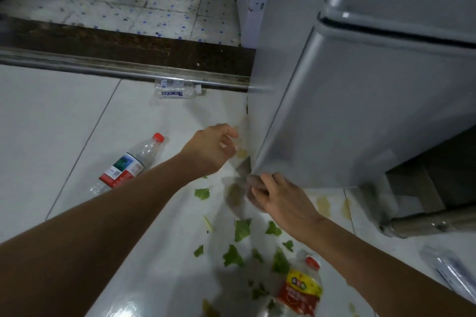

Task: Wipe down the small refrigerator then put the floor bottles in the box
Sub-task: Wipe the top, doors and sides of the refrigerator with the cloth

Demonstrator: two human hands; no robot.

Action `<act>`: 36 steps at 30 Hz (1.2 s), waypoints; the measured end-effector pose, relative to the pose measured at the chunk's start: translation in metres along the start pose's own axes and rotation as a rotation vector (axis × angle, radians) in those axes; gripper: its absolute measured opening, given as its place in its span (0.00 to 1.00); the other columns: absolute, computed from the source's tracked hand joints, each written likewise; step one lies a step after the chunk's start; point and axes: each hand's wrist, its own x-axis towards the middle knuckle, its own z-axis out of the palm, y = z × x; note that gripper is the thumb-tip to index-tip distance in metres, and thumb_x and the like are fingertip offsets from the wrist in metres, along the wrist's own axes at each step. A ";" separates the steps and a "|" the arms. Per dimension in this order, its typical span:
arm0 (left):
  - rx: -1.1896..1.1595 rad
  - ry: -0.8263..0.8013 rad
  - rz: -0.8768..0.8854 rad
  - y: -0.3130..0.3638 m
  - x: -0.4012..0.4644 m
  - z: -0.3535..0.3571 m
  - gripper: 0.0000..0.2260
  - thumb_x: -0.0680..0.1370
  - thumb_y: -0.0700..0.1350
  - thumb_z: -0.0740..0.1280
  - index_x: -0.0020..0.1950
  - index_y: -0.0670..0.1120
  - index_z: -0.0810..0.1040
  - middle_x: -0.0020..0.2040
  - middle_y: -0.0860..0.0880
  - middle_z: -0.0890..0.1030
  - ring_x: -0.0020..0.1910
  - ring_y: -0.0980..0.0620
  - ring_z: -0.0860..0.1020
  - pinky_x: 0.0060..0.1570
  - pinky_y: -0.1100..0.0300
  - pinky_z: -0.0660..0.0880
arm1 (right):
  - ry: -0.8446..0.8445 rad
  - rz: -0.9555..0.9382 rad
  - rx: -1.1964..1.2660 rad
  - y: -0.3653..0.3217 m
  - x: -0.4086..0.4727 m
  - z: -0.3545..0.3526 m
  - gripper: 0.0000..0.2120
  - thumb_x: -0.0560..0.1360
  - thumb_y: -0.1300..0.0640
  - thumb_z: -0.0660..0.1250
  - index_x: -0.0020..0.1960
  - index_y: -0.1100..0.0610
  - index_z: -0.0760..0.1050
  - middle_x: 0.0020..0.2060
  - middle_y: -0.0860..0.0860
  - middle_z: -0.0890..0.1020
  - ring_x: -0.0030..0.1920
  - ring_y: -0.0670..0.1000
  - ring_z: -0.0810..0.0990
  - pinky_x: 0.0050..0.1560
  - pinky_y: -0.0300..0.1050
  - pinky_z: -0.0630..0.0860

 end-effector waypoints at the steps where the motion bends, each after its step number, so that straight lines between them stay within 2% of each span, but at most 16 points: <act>1: 0.012 -0.007 -0.022 0.004 -0.007 -0.008 0.12 0.77 0.43 0.65 0.61 0.47 0.77 0.54 0.49 0.80 0.50 0.50 0.78 0.43 0.66 0.69 | -0.009 0.015 0.034 -0.005 0.004 -0.022 0.08 0.68 0.56 0.65 0.44 0.54 0.82 0.41 0.54 0.80 0.37 0.53 0.78 0.29 0.41 0.75; 2: 0.033 -0.013 -0.040 0.009 -0.014 -0.018 0.12 0.77 0.42 0.65 0.60 0.46 0.77 0.54 0.49 0.80 0.50 0.49 0.78 0.43 0.68 0.68 | -0.044 0.030 0.072 -0.010 0.008 -0.044 0.10 0.65 0.57 0.70 0.47 0.54 0.81 0.44 0.55 0.80 0.40 0.53 0.79 0.30 0.40 0.75; 3: 0.061 -0.020 -0.060 0.015 -0.022 -0.030 0.11 0.77 0.42 0.65 0.59 0.46 0.77 0.53 0.49 0.80 0.50 0.50 0.79 0.43 0.69 0.68 | -0.117 0.038 0.125 -0.014 0.012 -0.063 0.18 0.64 0.60 0.71 0.54 0.54 0.79 0.51 0.57 0.77 0.46 0.55 0.78 0.34 0.42 0.76; 5: 0.079 -0.023 -0.118 0.028 -0.037 -0.058 0.10 0.76 0.43 0.66 0.57 0.49 0.77 0.51 0.50 0.80 0.46 0.53 0.79 0.40 0.72 0.69 | -0.258 0.025 0.222 -0.020 0.016 -0.097 0.28 0.68 0.65 0.65 0.67 0.54 0.66 0.62 0.59 0.67 0.58 0.57 0.70 0.45 0.44 0.75; 7: 0.049 -0.021 -0.176 0.044 -0.054 -0.092 0.09 0.76 0.43 0.66 0.56 0.50 0.77 0.49 0.51 0.80 0.42 0.55 0.78 0.35 0.74 0.69 | -0.260 0.034 0.308 -0.025 0.019 -0.136 0.32 0.69 0.67 0.63 0.70 0.53 0.61 0.64 0.56 0.62 0.61 0.55 0.66 0.47 0.43 0.73; 11: 0.030 0.003 -0.263 0.088 -0.092 -0.160 0.08 0.76 0.44 0.66 0.54 0.51 0.78 0.47 0.51 0.81 0.46 0.51 0.79 0.42 0.63 0.71 | -0.244 0.055 0.471 -0.026 0.025 -0.220 0.31 0.72 0.63 0.66 0.72 0.49 0.61 0.65 0.54 0.61 0.62 0.53 0.67 0.50 0.45 0.76; 14: 0.043 0.010 -0.285 0.128 -0.114 -0.207 0.08 0.76 0.43 0.66 0.54 0.50 0.78 0.42 0.53 0.79 0.39 0.54 0.77 0.41 0.63 0.69 | -0.224 0.044 0.520 -0.023 0.029 -0.281 0.32 0.71 0.58 0.69 0.72 0.48 0.63 0.64 0.53 0.63 0.62 0.53 0.69 0.54 0.44 0.76; 16: 0.019 -0.004 -0.293 0.157 -0.126 -0.238 0.08 0.77 0.42 0.65 0.55 0.49 0.77 0.43 0.51 0.80 0.36 0.55 0.78 0.40 0.62 0.73 | -0.207 0.043 0.547 -0.019 0.034 -0.320 0.32 0.70 0.58 0.71 0.70 0.48 0.64 0.62 0.53 0.64 0.60 0.53 0.70 0.53 0.44 0.77; 20: 0.033 -0.015 -0.294 0.212 -0.139 -0.297 0.09 0.77 0.42 0.65 0.56 0.49 0.77 0.53 0.47 0.81 0.49 0.50 0.79 0.51 0.58 0.77 | -0.159 0.148 0.711 -0.007 0.052 -0.398 0.29 0.70 0.59 0.70 0.69 0.48 0.68 0.61 0.51 0.65 0.57 0.50 0.74 0.56 0.43 0.75; 22: 0.055 -0.030 -0.293 0.233 -0.140 -0.322 0.08 0.77 0.43 0.65 0.54 0.53 0.75 0.54 0.48 0.81 0.49 0.51 0.80 0.52 0.58 0.77 | -0.099 0.230 0.862 -0.003 0.066 -0.434 0.24 0.73 0.64 0.65 0.67 0.50 0.70 0.59 0.50 0.67 0.57 0.49 0.74 0.59 0.34 0.70; 24: 0.082 -0.058 -0.273 0.250 -0.135 -0.348 0.07 0.77 0.45 0.65 0.53 0.56 0.73 0.55 0.50 0.81 0.47 0.54 0.79 0.49 0.63 0.76 | -0.060 0.323 1.030 -0.002 0.084 -0.466 0.22 0.75 0.69 0.60 0.63 0.50 0.73 0.56 0.46 0.67 0.56 0.46 0.73 0.57 0.22 0.62; 27: 0.094 -0.064 -0.249 0.263 -0.118 -0.386 0.11 0.76 0.46 0.65 0.59 0.51 0.75 0.58 0.49 0.80 0.52 0.52 0.78 0.53 0.63 0.71 | -0.018 0.375 1.083 -0.004 0.115 -0.497 0.24 0.74 0.71 0.60 0.63 0.48 0.70 0.57 0.45 0.67 0.54 0.42 0.71 0.53 0.15 0.58; 28: 0.085 -0.059 -0.244 0.266 -0.110 -0.398 0.12 0.76 0.45 0.65 0.60 0.49 0.75 0.58 0.49 0.80 0.54 0.51 0.77 0.53 0.62 0.71 | 0.005 0.386 1.099 -0.006 0.126 -0.504 0.25 0.74 0.71 0.60 0.63 0.47 0.69 0.58 0.46 0.67 0.55 0.41 0.71 0.55 0.17 0.60; 30: -0.071 -0.076 -0.232 0.268 -0.094 -0.421 0.10 0.76 0.41 0.65 0.57 0.48 0.77 0.54 0.49 0.81 0.53 0.51 0.77 0.49 0.64 0.72 | 0.053 0.427 1.146 -0.015 0.151 -0.517 0.26 0.74 0.70 0.62 0.62 0.44 0.66 0.58 0.44 0.70 0.56 0.40 0.73 0.60 0.27 0.67; 33: -0.413 -0.153 -0.249 0.270 -0.067 -0.458 0.08 0.76 0.38 0.63 0.51 0.49 0.79 0.49 0.48 0.81 0.48 0.53 0.78 0.42 0.67 0.70 | 0.186 0.515 1.215 -0.029 0.189 -0.532 0.27 0.72 0.72 0.63 0.60 0.45 0.65 0.51 0.38 0.74 0.52 0.37 0.76 0.56 0.38 0.75; 36: -0.569 -0.239 -0.369 0.260 -0.045 -0.487 0.09 0.78 0.48 0.64 0.57 0.48 0.75 0.55 0.47 0.80 0.55 0.50 0.77 0.56 0.53 0.69 | 0.265 0.649 1.193 -0.045 0.219 -0.539 0.30 0.70 0.68 0.68 0.64 0.45 0.62 0.50 0.37 0.73 0.51 0.36 0.76 0.53 0.34 0.76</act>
